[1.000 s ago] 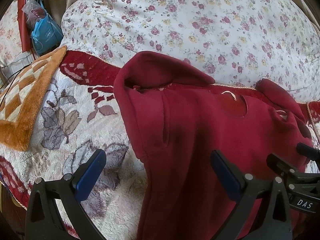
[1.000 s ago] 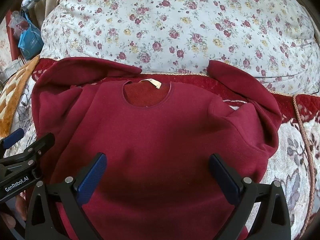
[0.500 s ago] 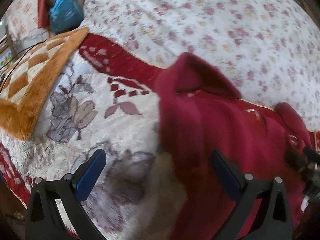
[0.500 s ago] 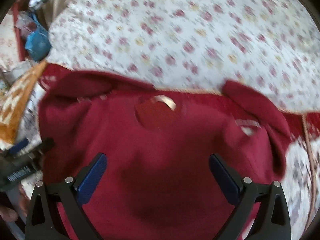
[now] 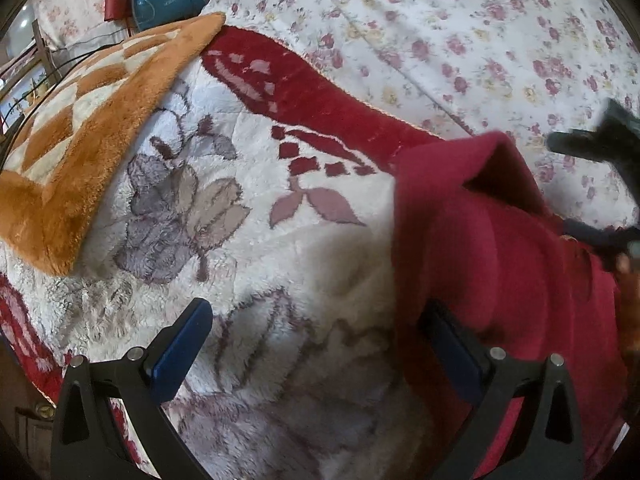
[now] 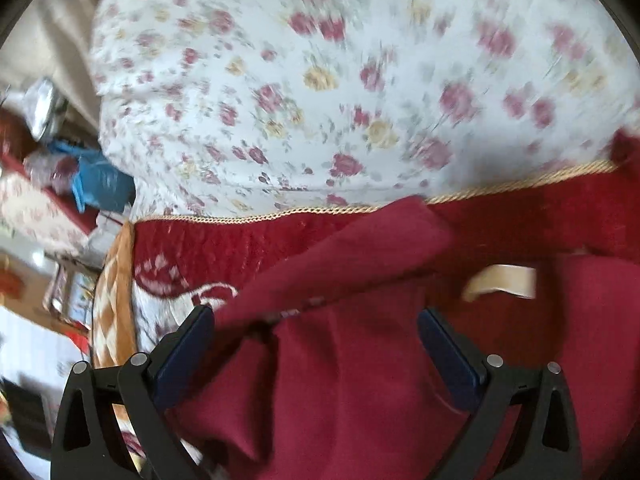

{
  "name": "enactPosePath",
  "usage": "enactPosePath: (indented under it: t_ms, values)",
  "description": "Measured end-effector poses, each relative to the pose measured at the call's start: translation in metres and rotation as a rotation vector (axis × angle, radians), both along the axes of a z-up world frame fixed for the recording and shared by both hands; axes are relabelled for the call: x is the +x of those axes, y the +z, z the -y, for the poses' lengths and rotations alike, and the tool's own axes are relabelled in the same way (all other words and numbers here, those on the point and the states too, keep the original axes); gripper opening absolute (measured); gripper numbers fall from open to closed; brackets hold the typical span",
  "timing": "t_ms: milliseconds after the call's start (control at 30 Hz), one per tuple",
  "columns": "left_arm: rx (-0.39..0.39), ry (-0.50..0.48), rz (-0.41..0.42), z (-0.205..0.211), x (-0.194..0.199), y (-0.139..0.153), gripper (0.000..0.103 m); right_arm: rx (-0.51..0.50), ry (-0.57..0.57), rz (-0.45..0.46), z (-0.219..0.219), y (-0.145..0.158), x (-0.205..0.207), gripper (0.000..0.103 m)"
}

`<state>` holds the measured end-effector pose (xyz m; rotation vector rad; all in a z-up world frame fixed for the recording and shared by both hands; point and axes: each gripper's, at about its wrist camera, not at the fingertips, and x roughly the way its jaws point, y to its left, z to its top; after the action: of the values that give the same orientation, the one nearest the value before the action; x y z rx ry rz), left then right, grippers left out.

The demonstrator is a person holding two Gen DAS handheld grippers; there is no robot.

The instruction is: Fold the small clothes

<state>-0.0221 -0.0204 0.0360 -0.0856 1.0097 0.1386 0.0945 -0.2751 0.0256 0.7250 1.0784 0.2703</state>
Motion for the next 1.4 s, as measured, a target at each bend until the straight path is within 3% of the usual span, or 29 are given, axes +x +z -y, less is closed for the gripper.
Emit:
enactPosePath:
  t_ms: [133, 300, 433, 533, 567, 600, 633, 667, 700, 833, 933, 1067, 1167, 1267, 1300, 1333, 1400]
  values:
    - [0.009, -0.004, -0.017, -0.004, 0.002, -0.006, 0.103, 0.117, -0.035, -0.099, -0.009, -0.032, 0.018, 0.092]
    - [-0.022, 0.014, -0.021, -0.015, 0.0, -0.008, 0.103, 0.189, -0.031, -0.085, -0.007, -0.017, -0.001, 0.092]
    - [-0.036, 0.025, -0.022, -0.017, 0.001, -0.009, 0.103, 0.17, 0.037, -0.071, -0.019, -0.008, -0.012, 0.093]
    - [-0.011, 0.022, -0.01, -0.013, 0.001, -0.007, 0.103, 0.136, 0.029, -0.087, -0.031, -0.027, 0.005, 0.091]
    - [-0.004, 0.02, -0.015, -0.013, 0.002, -0.008, 0.103, 0.141, 0.014, -0.067, -0.029, -0.032, 0.012, 0.082]
    - [-0.005, 0.02, -0.018, -0.013, 0.002, -0.008, 0.103, 0.124, 0.006, -0.051, -0.03, -0.034, 0.019, 0.062]
    - [-0.008, 0.022, -0.017, -0.013, 0.002, -0.008, 0.103, 0.096, 0.005, -0.047, -0.03, -0.035, 0.022, 0.052]
    - [-0.008, 0.023, -0.015, -0.014, 0.002, -0.008, 0.103, 0.056, 0.004, -0.033, -0.028, -0.034, 0.025, 0.027]
    - [-0.003, 0.026, -0.015, -0.015, 0.003, -0.008, 0.103, 0.043, 0.011, -0.01, -0.026, -0.03, 0.025, 0.01]
    - [-0.004, 0.038, -0.018, -0.015, 0.004, -0.008, 0.103, 0.01, -0.002, 0.121, -0.01, 0.009, 0.004, 0.009]
    - [0.017, 0.035, -0.014, -0.011, 0.003, -0.007, 0.103, 0.011, 0.004, 0.235, 0.008, 0.05, -0.035, 0.009]
    - [-0.034, -0.031, -0.009, -0.004, -0.011, 0.01, 0.103, -0.134, -0.028, 0.353, 0.041, 0.088, -0.113, 0.009]
    - [-0.057, -0.162, -0.004, 0.01, -0.032, 0.023, 0.103, -0.273, -0.09, 0.315, 0.067, 0.078, -0.15, 0.009]
    - [-0.062, -0.218, -0.018, 0.012, -0.047, 0.023, 0.103, -0.355, -0.073, 0.154, 0.084, 0.041, -0.162, 0.015]
    - [-0.077, -0.21, -0.022, 0.008, -0.048, 0.022, 0.103, -0.379, -0.042, 0.059, 0.088, 0.023, -0.163, 0.031]
    - [-0.093, -0.193, -0.022, 0.003, -0.049, 0.022, 0.103, -0.379, -0.027, -0.003, 0.092, 0.014, -0.169, 0.04]
    - [-0.118, -0.157, -0.008, -0.007, -0.05, 0.025, 0.103, -0.357, -0.032, 0.008, 0.1, 0.017, -0.183, 0.051]
